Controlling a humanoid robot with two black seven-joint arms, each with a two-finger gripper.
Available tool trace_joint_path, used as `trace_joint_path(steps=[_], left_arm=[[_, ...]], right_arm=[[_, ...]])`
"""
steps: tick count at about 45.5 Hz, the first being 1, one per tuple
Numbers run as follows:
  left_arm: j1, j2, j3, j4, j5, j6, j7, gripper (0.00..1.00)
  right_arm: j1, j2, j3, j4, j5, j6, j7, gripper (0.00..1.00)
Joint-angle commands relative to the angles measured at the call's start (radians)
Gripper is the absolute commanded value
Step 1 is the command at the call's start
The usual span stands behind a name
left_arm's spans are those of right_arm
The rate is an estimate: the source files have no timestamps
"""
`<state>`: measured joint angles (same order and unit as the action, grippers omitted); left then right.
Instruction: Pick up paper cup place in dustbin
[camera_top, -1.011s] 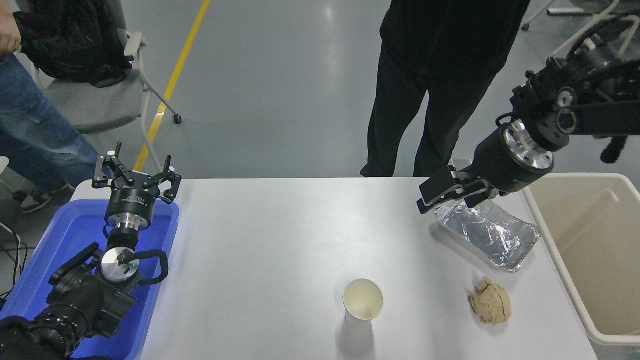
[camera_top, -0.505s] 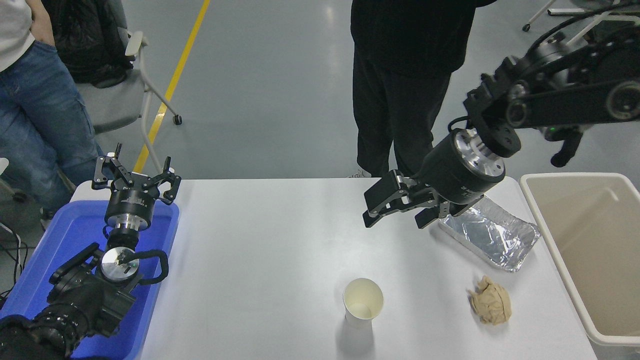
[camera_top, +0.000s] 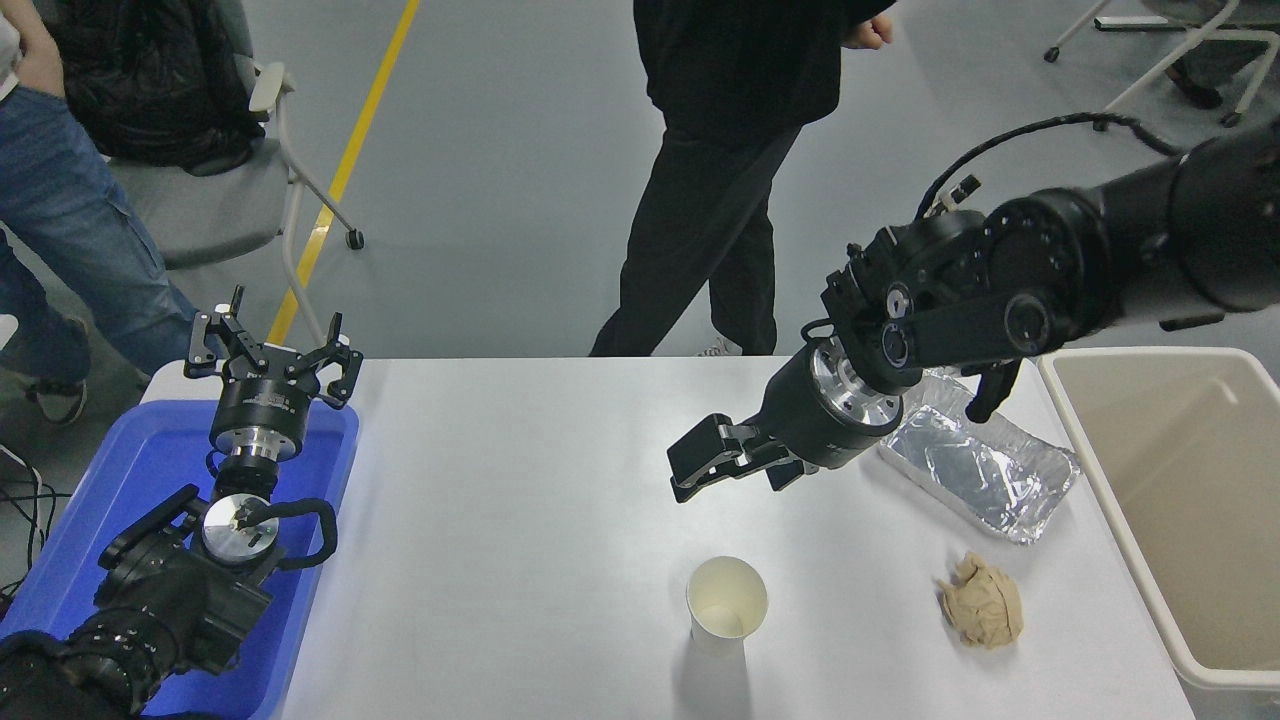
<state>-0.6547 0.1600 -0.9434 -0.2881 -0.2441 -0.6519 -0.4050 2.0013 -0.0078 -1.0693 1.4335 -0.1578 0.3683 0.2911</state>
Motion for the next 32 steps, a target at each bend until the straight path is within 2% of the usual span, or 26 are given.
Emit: trace_joint_path(steps=[1,17,24,32], left_arm=[[0.001,0.001,0.0,0.001,0.0,0.0,0.0,0.99],[0.0,0.001,0.0,0.0,0.0,0.0,0.0,0.99],[0.001,0.0,0.0,0.0,0.0,0.0,0.0,0.99],[0.001,0.001,0.0,0.0,0.0,0.0,0.0,0.99]], right_arm=[[-0.117,0.008,0.005,-0.056,-0.032,-0.037,0.0,1.0],[-0.252,0.008,0.018,-0.125,-0.045,-0.075,-0.001,1.0],[-0.297,0.008,0.015,-0.13,-0.101,-0.081,0.002,1.0],[-0.364,0.008,0.015,-0.165,-0.114,-0.109,0.002,1.0]])
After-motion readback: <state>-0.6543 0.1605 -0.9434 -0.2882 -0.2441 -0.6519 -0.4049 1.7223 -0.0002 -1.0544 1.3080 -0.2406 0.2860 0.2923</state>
